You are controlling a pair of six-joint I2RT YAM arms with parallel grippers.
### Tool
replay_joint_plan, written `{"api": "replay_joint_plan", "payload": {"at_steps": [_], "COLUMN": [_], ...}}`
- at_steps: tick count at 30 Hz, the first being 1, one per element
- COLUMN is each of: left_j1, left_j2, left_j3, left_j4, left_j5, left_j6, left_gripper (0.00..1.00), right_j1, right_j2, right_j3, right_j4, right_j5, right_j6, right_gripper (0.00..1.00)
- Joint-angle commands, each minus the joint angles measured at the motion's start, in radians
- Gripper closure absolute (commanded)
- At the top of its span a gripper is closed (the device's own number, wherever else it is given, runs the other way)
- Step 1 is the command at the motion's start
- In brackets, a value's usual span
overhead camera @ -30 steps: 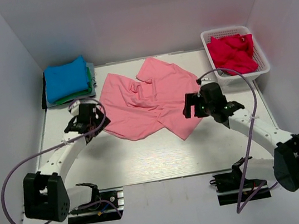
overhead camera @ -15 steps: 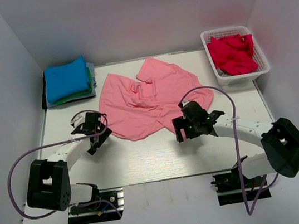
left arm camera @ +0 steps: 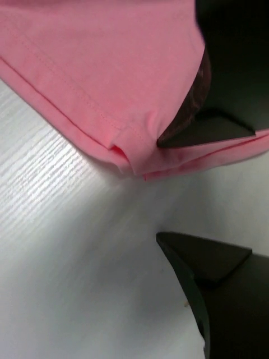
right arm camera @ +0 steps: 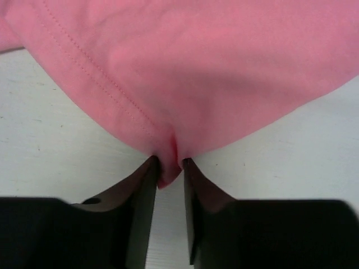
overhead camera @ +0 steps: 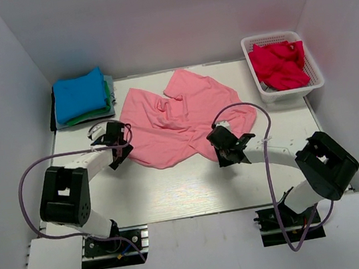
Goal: Fold and stack the t-shirts
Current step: Flatten out the tshirt
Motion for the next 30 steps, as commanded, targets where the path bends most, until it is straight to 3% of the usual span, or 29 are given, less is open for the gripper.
{"api": "replay_joint_plan", "payload": {"at_steps": [1, 4, 5, 7, 8, 17, 22, 30], "left_j1": [0.002, 0.002, 0.002, 0.002, 0.002, -0.018, -0.018, -0.018], "left_j2": [0.060, 0.045, 0.036, 0.022, 0.010, -0.069, -0.269, -0.564], "left_j3": [-0.004, -0.017, -0.030, -0.031, -0.031, 0.034, -0.003, -0.015], "left_j4": [-0.006, 0.003, 0.003, 0.014, 0.014, 0.056, 0.056, -0.026], "left_j5": [0.064, 0.074, 0.074, 0.074, 0.074, 0.094, 0.103, 0.112], "left_j6": [-0.001, -0.001, -0.001, 0.010, 0.022, 0.099, 0.099, 0.122], "left_gripper": [0.32, 0.52, 0.74, 0.87, 1.00, 1.00, 1.00, 1.00], "right_j1": [0.006, 0.001, 0.001, 0.001, 0.001, 0.000, -0.002, -0.002], "right_j2": [0.003, -0.011, -0.014, -0.014, -0.014, -0.155, -0.365, -0.557], "right_j3": [0.004, -0.005, -0.006, -0.008, -0.008, 0.004, 0.064, 0.149], "right_j4": [-0.019, -0.019, -0.013, -0.014, -0.016, -0.042, -0.129, -0.264], "right_j5": [0.066, 0.082, 0.082, 0.080, 0.079, 0.167, 0.226, 0.298], "right_j6": [0.049, 0.065, 0.065, 0.059, 0.060, 0.048, 0.014, -0.021], "right_gripper": [0.72, 0.87, 0.92, 1.00, 1.00, 1.00, 1.00, 1.00]}}
